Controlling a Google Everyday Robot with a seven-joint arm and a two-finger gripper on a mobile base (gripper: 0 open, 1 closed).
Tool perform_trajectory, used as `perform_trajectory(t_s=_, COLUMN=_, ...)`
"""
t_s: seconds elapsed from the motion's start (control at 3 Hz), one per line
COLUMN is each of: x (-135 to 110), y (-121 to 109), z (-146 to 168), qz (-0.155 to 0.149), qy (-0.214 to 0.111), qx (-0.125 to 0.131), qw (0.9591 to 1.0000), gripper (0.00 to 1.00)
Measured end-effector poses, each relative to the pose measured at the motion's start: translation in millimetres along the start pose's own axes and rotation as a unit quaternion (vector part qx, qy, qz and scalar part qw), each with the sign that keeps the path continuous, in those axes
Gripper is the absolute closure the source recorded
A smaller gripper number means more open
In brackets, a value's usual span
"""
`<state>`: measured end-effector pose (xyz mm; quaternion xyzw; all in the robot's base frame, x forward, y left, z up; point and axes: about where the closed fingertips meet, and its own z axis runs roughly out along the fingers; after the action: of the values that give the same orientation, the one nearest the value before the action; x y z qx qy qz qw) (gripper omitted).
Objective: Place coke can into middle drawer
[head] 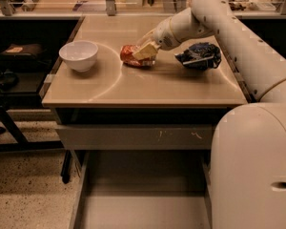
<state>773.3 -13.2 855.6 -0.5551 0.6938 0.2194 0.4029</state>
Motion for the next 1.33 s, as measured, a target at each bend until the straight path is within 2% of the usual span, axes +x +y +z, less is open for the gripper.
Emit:
perform_trajectory(t_s=0.33, x=-6.9, y=10.0, z=-9.2, qz=-0.008, qy=-0.017, qx=0.006, qw=0.9998, gripper=1.0)
perform_trajectory(t_s=0.67, x=-22.1, y=34.7, z=-54.1, qz=-0.032, qy=-0.045, qx=0.04, qw=0.9976, gripper=1.0)
perform_trajectory(t_s=1.0, x=-45.2, y=73.3, z=-121.0, qz=-0.066, qy=-0.064, qx=0.102, qw=0.9905, gripper=1.0)
perform_trajectory(t_s=1.33, x=-48.3, y=123.5, z=-161.9, qz=-0.068, qy=-0.068, qx=0.151, qw=0.9839, gripper=1.0)
